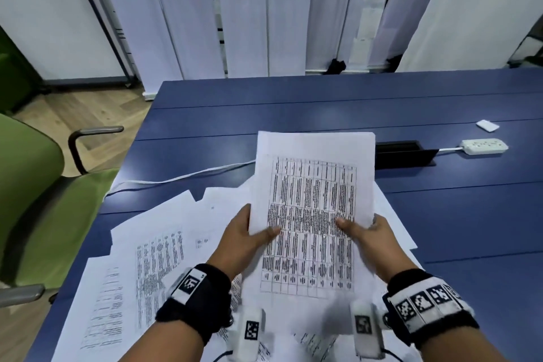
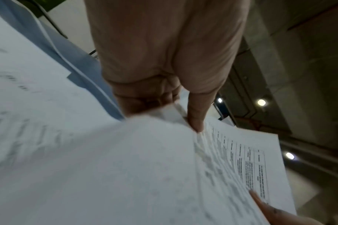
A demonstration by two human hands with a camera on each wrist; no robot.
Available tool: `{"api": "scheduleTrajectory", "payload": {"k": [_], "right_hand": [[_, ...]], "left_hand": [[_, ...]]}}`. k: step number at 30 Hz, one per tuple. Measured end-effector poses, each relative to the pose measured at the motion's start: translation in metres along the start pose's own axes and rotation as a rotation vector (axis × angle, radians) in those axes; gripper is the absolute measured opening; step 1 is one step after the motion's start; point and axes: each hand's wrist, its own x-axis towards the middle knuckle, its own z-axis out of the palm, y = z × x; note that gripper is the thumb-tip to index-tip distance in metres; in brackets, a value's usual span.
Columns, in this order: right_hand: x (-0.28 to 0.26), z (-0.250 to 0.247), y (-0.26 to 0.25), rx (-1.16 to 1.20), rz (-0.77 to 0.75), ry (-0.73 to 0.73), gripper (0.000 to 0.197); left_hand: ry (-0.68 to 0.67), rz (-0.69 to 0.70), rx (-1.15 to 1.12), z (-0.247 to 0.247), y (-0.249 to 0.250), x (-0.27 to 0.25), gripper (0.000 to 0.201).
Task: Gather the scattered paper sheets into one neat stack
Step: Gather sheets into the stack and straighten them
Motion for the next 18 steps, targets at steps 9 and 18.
{"api": "scheduleTrajectory", "payload": {"k": [9, 18], "right_hand": [[-0.017, -0.021, 0.107, -0.059, 0.450, 0.184, 0.058], [-0.021, -0.009, 0.139, -0.444, 0.501, 0.342, 0.054]], "left_hand": [[-0.164, -0.298, 1.024, 0.013, -0.095, -0.018, 0.057], [-0.226, -0.362, 0.826, 0.042, -0.105, -0.026, 0.029]]}}
